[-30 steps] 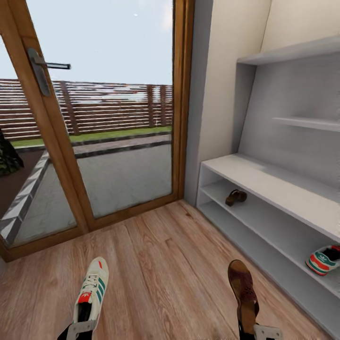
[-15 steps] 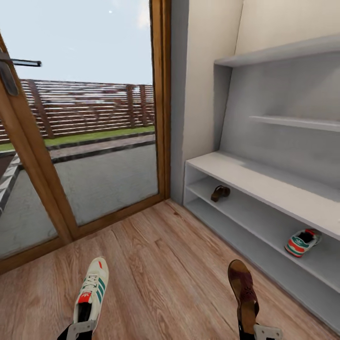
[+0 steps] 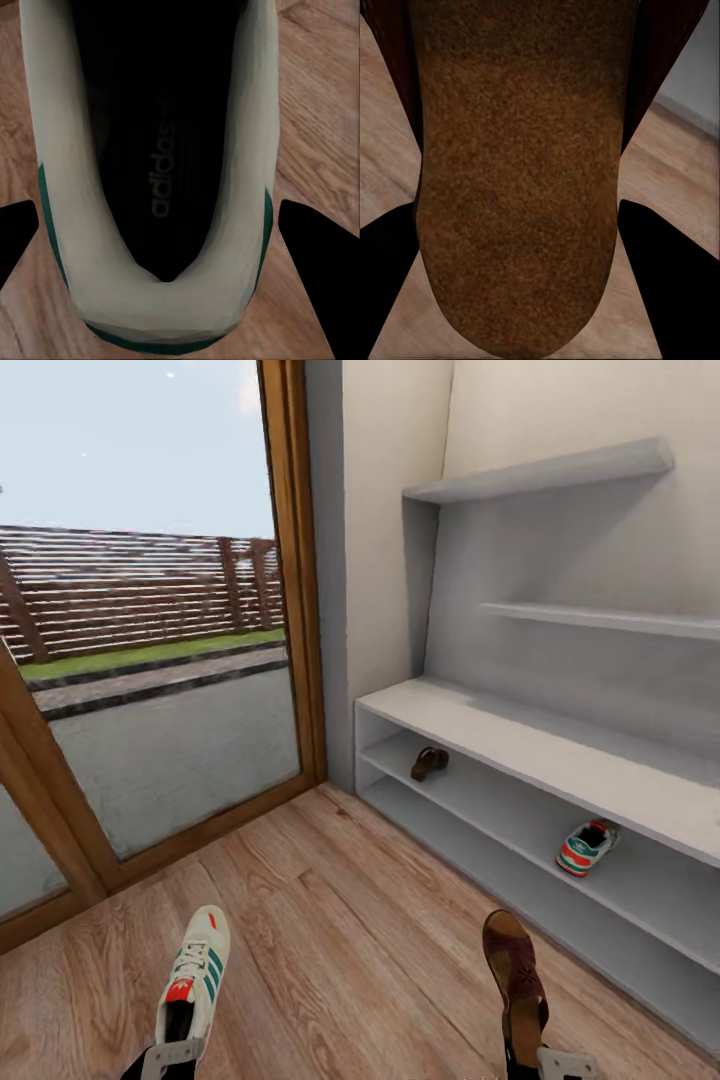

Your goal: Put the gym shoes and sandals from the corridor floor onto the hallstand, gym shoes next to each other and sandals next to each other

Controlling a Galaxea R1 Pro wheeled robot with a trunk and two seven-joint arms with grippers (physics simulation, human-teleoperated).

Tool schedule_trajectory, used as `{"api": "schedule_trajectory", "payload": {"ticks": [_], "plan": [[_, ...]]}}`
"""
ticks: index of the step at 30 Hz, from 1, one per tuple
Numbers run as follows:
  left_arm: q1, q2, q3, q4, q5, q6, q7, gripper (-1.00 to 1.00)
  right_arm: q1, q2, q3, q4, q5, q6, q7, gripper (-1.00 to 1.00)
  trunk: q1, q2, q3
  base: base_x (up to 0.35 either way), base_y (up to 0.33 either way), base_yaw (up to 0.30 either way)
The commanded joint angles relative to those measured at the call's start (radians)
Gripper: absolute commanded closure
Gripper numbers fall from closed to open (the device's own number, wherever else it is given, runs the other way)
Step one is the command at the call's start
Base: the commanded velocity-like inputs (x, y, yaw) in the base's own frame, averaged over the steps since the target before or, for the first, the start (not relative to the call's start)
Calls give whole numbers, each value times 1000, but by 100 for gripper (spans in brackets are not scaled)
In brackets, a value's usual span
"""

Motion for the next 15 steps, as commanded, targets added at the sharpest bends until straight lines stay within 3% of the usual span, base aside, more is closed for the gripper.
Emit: {"api": "schedule_trajectory", "payload": {"ticks": [1, 15], "plan": [[0, 0, 8, 0, -9, -3, -4, 100, -1, 0, -1, 1, 5, -3, -4, 100, 0, 0, -1, 0, 232, -263], [0, 0, 8, 0, -8, -3, -4, 100, -1, 0, -1, 1, 5, -3, -4, 100, 0, 0, -1, 0, 268, -263]]}}
